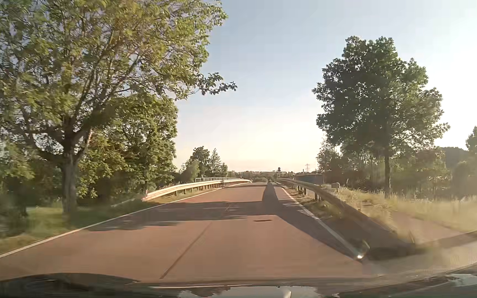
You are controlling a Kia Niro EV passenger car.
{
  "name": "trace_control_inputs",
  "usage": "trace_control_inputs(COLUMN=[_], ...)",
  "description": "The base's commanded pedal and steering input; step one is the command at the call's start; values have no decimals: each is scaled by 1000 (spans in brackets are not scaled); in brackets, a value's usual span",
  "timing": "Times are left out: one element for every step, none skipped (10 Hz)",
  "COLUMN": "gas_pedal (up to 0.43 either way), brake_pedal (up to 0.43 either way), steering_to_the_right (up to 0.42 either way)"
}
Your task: Follow the waypoints while adhering to traffic rules and regulations
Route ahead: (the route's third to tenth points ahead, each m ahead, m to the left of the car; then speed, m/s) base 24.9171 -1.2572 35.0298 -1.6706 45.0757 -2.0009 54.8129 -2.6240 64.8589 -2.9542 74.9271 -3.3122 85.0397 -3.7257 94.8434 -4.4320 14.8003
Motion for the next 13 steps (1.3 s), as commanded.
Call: trace_control_inputs(gas_pedal=[240,240,240,240,240,240,228,220,220,220,220,220,209], brake_pedal=[0,0,0,0,0,0,0,0,0,0,0,0,0], steering_to_the_right=[12,12,11,10,10,9,9,9,9,8,8,8,8])
